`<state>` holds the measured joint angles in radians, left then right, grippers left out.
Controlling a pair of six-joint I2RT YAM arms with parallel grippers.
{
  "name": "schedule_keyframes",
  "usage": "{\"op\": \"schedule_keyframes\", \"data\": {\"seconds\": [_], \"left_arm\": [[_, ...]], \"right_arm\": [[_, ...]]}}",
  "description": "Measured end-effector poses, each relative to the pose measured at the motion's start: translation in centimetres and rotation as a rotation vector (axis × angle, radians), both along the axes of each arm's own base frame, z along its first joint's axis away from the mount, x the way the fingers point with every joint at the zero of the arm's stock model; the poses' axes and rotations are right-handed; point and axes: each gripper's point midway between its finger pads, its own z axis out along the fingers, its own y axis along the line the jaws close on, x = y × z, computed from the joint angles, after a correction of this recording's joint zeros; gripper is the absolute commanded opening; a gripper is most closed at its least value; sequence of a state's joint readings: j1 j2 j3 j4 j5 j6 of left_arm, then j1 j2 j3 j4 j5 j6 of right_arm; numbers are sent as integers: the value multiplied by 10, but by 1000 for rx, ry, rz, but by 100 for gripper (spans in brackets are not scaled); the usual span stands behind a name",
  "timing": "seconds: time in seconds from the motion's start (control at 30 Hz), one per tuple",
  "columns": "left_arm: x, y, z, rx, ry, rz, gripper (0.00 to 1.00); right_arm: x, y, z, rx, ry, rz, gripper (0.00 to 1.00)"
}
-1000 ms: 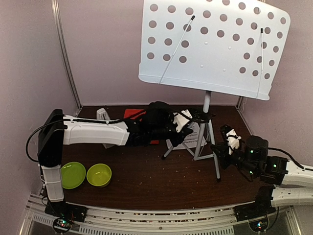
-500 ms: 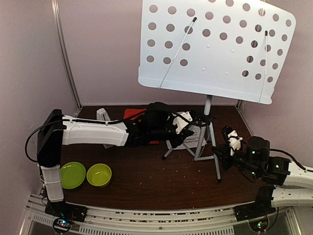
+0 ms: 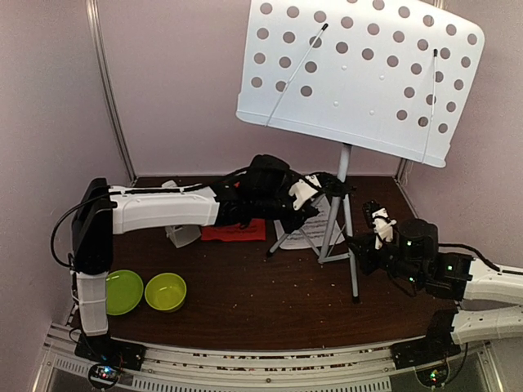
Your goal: Set up the instrument practice props
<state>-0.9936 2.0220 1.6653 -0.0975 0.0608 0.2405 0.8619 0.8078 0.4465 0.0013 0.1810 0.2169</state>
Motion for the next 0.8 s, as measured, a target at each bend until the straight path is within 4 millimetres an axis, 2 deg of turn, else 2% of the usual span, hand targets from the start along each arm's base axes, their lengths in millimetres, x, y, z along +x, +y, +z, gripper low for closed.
{"op": "schedule_keyframes", "data": {"seconds": [0.33,0.47,0.6,0.63,0.7,0.8], "left_arm": [[12,0,-1,16,8,25,14],[14,1,-3,26,10,35,20],[17,3,-3,38,6,49,28],[17,4,-3,42,7,53,33],[18,6,-3,44,3,59,44],[21,14,-5,50,9,70,52]], "right_arm": [[9,5,0,12,10,-20,0],[11,7,0,12,14,-14,0],[11,8,0,17,17,-2,8],[11,8,0,18,17,0,10],[10,8,1,21,18,2,17],[9,8,1,32,25,4,32]]}}
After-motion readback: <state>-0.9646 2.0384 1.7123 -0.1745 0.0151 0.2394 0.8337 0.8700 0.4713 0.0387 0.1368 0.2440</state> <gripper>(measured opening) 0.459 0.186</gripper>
